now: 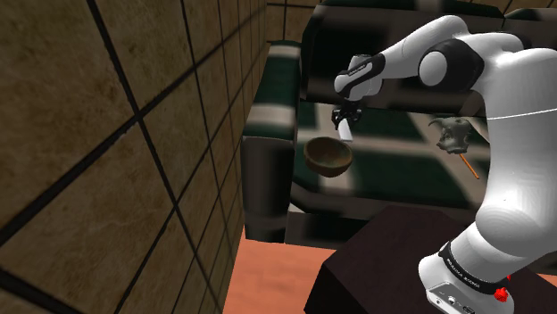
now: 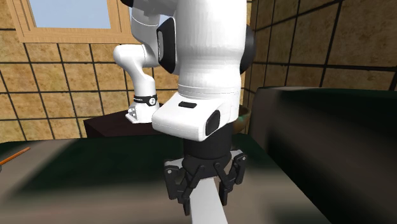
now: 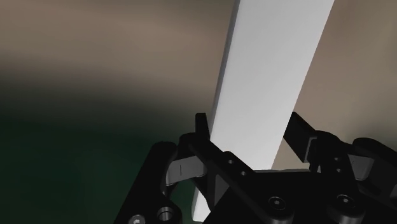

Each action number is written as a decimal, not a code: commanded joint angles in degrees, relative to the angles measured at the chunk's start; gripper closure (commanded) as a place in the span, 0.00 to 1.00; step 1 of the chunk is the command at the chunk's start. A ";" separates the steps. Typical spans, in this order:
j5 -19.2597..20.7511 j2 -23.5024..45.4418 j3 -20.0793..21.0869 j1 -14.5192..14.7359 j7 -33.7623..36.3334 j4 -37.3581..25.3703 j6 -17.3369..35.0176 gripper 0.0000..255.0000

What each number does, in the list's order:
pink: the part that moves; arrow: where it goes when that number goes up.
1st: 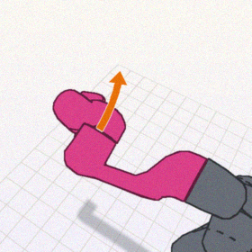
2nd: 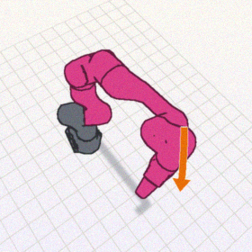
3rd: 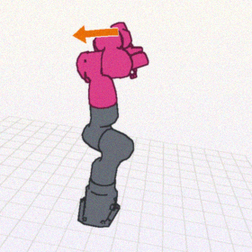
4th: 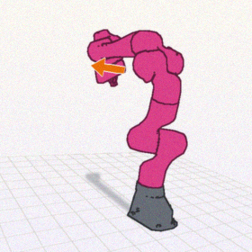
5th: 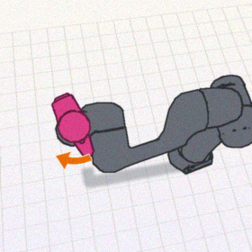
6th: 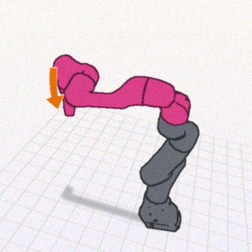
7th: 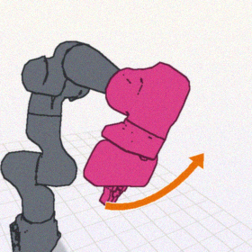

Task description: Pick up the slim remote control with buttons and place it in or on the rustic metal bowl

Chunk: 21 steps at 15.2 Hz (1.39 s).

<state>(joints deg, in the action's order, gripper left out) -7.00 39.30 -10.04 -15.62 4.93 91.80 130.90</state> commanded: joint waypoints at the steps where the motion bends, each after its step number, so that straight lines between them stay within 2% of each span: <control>1: 0.17 -1.00 -0.14 0.10 0.08 0.02 -0.97 1.00; 21: 1.72 -8.74 -1.19 0.70 0.86 -3.68 -12.33 1.00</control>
<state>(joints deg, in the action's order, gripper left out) -5.34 30.85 -11.20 -14.98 5.72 88.33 119.07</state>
